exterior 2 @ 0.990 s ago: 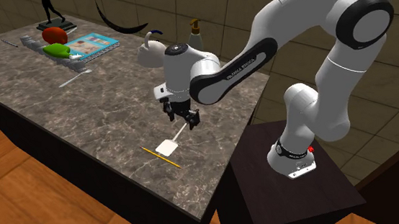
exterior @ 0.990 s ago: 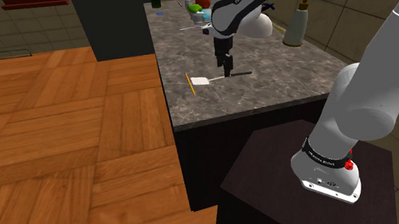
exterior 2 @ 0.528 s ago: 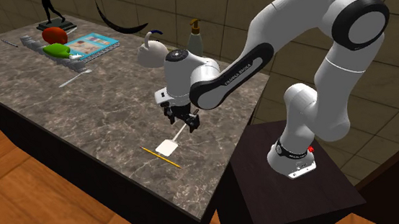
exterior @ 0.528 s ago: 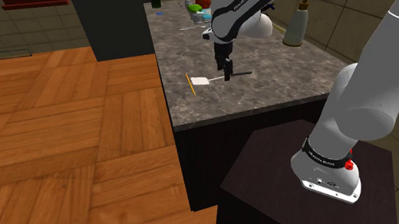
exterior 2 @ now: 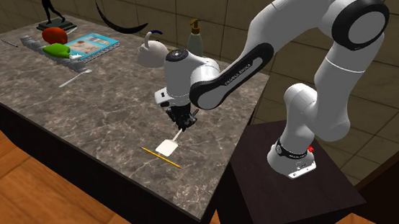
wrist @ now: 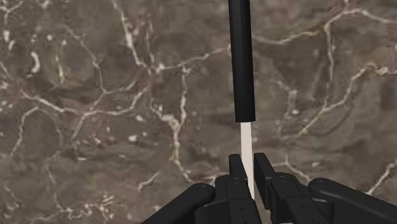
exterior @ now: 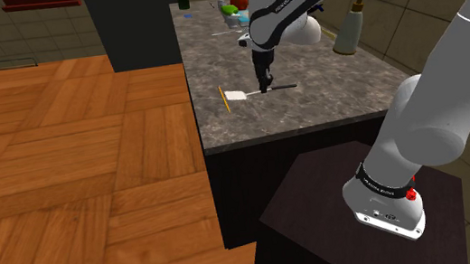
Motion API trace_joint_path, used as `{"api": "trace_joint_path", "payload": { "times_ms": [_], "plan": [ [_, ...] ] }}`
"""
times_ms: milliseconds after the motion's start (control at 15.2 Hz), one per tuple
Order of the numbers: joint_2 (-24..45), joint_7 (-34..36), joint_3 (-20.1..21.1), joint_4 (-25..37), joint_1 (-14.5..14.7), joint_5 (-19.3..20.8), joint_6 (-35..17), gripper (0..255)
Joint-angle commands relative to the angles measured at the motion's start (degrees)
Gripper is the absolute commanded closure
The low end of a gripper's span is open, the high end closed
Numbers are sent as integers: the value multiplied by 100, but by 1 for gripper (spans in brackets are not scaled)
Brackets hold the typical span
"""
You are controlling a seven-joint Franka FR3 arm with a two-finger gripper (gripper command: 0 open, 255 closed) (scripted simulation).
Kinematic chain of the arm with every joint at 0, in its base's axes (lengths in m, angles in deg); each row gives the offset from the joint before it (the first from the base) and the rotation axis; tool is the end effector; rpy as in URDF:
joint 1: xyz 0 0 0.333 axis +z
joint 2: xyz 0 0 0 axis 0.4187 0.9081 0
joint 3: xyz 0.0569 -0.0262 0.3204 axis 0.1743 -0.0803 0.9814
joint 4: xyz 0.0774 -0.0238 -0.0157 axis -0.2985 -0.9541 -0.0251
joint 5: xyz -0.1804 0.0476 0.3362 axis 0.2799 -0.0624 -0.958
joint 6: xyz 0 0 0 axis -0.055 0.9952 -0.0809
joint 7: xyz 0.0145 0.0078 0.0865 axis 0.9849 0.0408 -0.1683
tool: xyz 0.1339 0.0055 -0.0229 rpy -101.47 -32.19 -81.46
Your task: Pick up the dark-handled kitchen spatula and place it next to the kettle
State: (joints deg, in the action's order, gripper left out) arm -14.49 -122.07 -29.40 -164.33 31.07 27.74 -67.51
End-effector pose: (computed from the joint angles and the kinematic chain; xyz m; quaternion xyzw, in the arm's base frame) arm 0.4585 -0.1321 0.3258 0.9099 0.4134 -0.0302 0.0139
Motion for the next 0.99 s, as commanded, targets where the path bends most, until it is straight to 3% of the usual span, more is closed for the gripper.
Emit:
{"api": "trace_joint_path", "payload": {
  "times_ms": [0, 264, 924],
  "plan": [
    [0, 0, 0, 0, 0, 0, 0, 255],
    [1, 0, 0, 0, 0, 0, -1, 255],
    [-482, 82, 55, 354, 0, 137, 815, 255]
  ]
}}
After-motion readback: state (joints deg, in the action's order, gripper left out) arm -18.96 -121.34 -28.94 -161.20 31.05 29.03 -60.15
